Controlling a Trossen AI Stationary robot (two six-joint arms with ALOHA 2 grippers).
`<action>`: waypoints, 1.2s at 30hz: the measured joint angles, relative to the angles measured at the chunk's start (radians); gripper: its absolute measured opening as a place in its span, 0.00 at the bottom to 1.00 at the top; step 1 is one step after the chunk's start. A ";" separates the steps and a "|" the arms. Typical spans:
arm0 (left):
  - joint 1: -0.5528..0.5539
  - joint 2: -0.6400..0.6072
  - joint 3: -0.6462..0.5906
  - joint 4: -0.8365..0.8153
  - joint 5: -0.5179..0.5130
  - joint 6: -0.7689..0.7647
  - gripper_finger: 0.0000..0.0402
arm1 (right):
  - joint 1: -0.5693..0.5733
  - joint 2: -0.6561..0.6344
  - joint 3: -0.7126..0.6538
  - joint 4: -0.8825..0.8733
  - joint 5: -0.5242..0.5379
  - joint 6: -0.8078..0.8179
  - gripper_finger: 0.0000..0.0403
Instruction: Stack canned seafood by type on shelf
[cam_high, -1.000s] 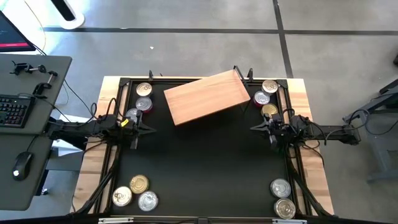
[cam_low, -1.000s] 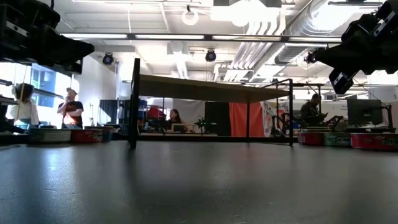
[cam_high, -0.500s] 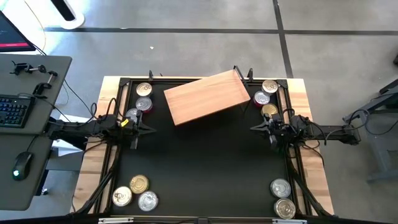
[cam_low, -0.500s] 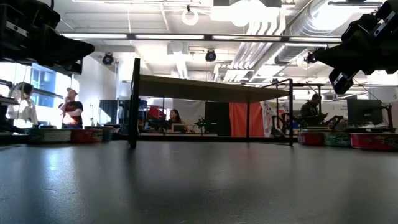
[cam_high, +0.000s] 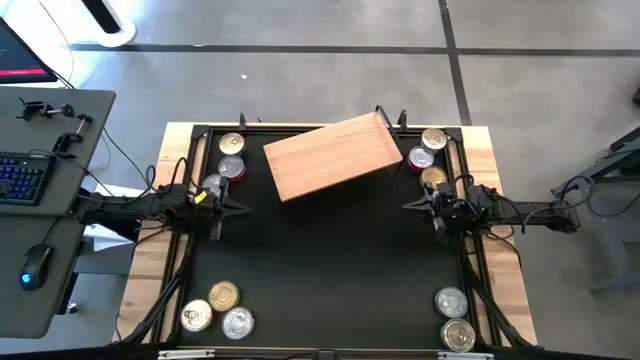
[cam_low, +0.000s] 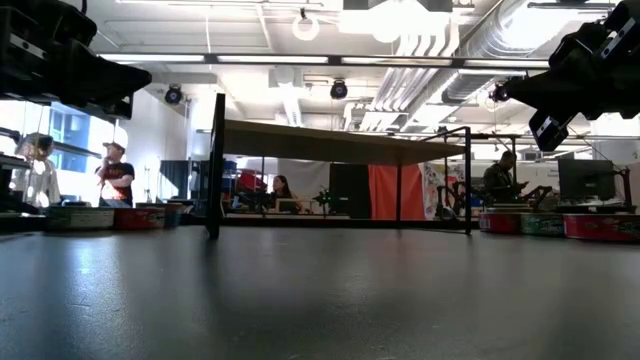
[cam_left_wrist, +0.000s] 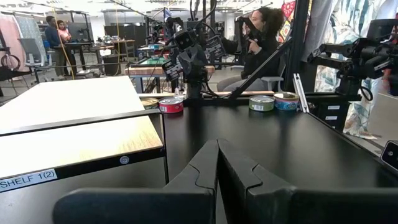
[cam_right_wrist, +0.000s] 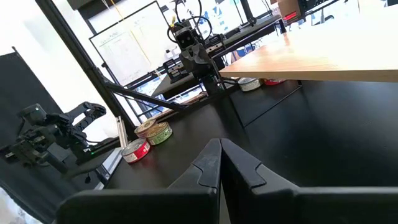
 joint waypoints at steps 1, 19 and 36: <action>0.000 0.000 0.000 0.000 0.000 0.000 0.00 | 0.000 0.000 0.000 0.003 0.005 0.000 0.00; 0.000 0.000 0.000 0.000 0.000 0.000 0.00 | 0.040 0.239 0.261 0.309 -0.057 0.406 0.00; 0.000 0.000 0.000 0.000 0.000 0.000 0.00 | 0.522 1.236 0.910 -1.074 -0.486 0.843 0.00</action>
